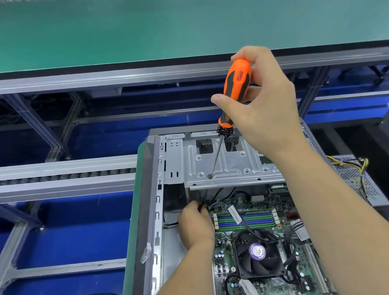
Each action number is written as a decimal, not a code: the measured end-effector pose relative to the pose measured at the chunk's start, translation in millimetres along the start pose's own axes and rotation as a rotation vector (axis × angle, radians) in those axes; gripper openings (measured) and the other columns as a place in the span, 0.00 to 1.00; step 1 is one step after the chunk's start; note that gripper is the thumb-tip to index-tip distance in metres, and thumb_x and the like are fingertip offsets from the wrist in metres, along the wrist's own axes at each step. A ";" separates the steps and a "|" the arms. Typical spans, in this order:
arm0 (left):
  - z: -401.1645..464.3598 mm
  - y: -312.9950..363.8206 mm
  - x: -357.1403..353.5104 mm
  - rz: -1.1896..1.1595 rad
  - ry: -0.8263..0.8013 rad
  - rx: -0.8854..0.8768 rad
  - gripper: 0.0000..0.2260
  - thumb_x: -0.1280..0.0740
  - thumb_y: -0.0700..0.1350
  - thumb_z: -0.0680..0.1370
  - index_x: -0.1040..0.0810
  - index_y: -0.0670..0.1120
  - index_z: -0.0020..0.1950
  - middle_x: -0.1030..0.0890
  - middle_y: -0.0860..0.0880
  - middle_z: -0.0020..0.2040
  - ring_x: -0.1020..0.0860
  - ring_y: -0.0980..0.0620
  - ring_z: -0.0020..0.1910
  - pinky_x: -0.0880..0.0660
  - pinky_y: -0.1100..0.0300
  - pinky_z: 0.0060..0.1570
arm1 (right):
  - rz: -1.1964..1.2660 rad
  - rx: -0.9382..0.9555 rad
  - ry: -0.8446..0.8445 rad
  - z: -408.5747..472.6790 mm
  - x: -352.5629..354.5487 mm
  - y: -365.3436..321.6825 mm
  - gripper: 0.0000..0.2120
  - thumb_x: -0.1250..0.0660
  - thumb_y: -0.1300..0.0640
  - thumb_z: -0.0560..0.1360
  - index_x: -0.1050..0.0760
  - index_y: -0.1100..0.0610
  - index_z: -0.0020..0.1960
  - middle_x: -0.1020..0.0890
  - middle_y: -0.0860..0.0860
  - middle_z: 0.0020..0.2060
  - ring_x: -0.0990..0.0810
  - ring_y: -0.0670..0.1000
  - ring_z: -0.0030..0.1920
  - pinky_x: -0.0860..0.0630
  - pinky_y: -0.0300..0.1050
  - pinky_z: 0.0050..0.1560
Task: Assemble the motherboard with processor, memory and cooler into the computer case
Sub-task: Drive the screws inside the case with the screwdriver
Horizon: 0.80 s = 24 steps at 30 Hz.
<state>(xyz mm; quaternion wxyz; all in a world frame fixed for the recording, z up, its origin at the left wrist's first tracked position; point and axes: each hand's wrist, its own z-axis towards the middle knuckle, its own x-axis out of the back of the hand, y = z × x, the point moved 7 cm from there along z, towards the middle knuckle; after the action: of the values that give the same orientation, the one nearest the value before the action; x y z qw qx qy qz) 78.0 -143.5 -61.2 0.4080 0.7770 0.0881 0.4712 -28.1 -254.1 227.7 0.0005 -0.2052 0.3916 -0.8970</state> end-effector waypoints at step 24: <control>2.3 -11.3 -5.4 -0.132 -0.045 0.109 0.09 0.40 0.37 0.78 0.22 0.43 0.43 0.23 0.50 0.33 0.28 0.53 0.30 0.35 0.64 0.27 | -0.003 -0.003 0.012 0.1 1.9 2.2 0.20 0.25 0.55 0.73 0.32 0.48 0.58 0.29 0.42 0.35 0.23 0.56 0.34 0.19 0.56 0.39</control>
<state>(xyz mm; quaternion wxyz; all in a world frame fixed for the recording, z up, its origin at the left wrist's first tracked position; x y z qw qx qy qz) 79.7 -140.1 -73.4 0.3973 0.8009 0.1556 0.4202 -30.1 -256.0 226.9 -0.0035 -0.2003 0.3927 -0.8976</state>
